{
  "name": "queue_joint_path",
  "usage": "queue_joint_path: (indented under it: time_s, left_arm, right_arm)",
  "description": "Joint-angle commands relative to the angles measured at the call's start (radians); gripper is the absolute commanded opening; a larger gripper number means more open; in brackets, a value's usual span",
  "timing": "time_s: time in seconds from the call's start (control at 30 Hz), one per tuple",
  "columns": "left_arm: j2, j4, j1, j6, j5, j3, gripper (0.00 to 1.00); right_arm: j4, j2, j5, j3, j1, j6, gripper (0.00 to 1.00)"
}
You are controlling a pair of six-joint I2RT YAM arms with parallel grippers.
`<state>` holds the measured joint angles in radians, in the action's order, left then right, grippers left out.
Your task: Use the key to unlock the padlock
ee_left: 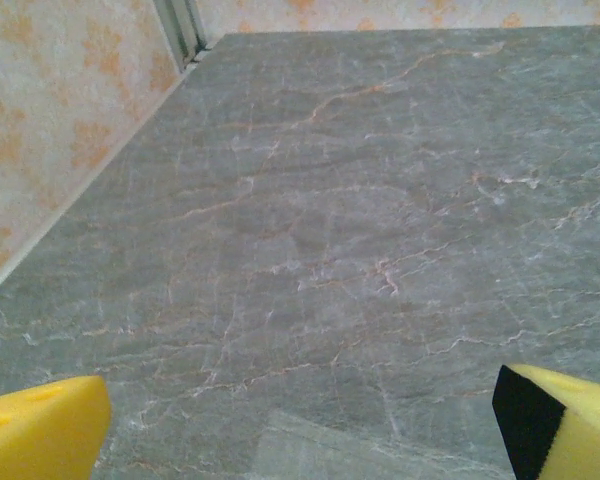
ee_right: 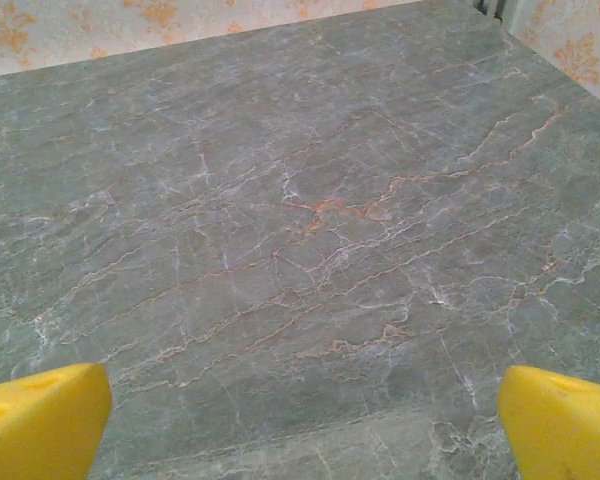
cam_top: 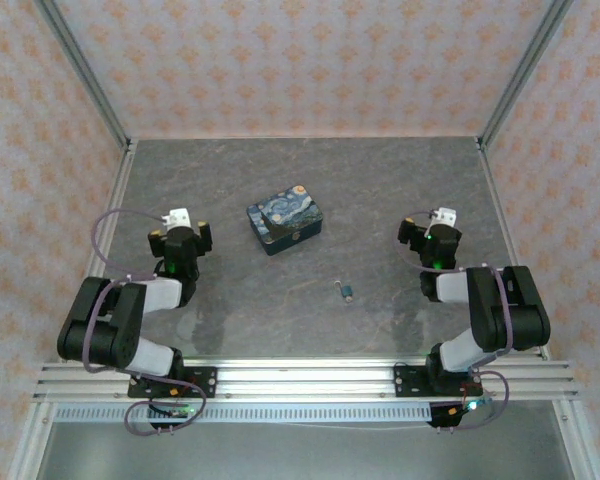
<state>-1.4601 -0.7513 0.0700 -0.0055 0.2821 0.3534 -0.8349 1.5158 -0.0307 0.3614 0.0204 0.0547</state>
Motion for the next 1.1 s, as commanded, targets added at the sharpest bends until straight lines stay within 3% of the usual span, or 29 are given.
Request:
queue_joint_path:
  time_s: [0.0,0.07,1.07]
  left_arm:
    - [-0.022,-0.051,-0.015,-0.037,-0.05,0.027,1.0]
    - [-0.03,-0.018,-0.016,-0.024,-0.075,0.053,1.0]
    - [-0.034,-0.018,-0.009,-0.014,-0.067,0.058,1.0]
  right_arm:
    - [-0.027,-0.002,0.006,0.009,-0.004,0.001,0.99]
    - [0.077,0.01,0.04,0.069,-0.003,-0.012,0.99]
    - [0.056,0.006,0.043,0.056,-0.004,-0.01,0.99]
